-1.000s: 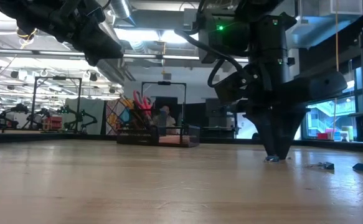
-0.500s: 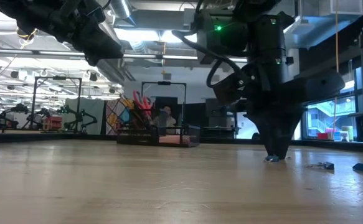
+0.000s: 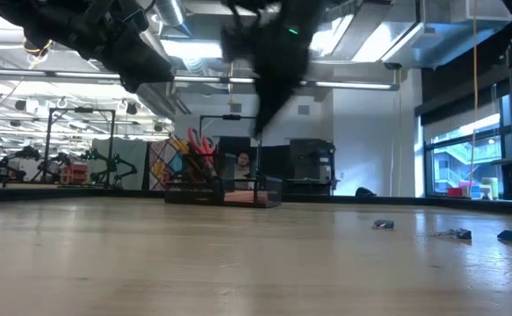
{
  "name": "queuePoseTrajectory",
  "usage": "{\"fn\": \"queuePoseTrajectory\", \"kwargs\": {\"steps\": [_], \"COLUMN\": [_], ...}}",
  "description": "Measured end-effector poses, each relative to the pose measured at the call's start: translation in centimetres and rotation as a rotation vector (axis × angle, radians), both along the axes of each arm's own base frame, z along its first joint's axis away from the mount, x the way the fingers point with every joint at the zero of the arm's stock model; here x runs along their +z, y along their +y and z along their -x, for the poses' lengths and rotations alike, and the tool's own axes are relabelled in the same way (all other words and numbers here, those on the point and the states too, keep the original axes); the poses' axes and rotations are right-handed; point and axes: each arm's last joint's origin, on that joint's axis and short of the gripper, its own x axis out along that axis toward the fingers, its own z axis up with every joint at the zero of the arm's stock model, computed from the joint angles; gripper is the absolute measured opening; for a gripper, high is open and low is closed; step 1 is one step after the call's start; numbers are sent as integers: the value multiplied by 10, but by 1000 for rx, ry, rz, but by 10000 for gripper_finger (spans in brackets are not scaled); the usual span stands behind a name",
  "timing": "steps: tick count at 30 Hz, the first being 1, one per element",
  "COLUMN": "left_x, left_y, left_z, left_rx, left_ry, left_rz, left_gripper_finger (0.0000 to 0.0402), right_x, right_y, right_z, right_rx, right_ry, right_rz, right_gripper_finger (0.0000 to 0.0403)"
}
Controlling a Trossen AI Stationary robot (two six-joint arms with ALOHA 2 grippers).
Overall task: Pick and place office supplies into organizer
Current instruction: Put the pink binder clip into the black desk organizer
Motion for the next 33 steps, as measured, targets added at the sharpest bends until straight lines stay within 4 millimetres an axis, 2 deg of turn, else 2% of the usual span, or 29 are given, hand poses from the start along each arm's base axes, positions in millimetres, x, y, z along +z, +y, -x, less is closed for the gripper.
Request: {"fn": "queuePoseTrajectory", "kwargs": {"steps": [3,6,11,15,23,29,33], "left_x": [2,4,6,6,6,6,6], "left_y": [0,1,1,1,1,1,1], "left_z": [-1,-1,-2,-2,-2,-2,-2], "left_rx": [0,0,0,0,0,0,0], "left_ry": [-23,-46,-58,-58,-58,-57,-57], "left_rz": [-9,-18,-24,-24,-23,-24,-24], "left_gripper_finger": [127,127,127,127,127,127,127], "right_x": [20,30,25,15,-15,-38,-46], "right_y": [-21,-43,-83,-103,-112,-117,-119], "right_z": [-19,-29,-33,-33,-28,-18,-13], "right_rx": [-37,-65,-124,-163,-174,-188,-193], "right_ry": [-207,-346,-472,-558,-720,-742,-749], "right_rz": [20,39,22,38,62,70,74], "right_gripper_finger": [68,65,67,66,67,67,68]}}
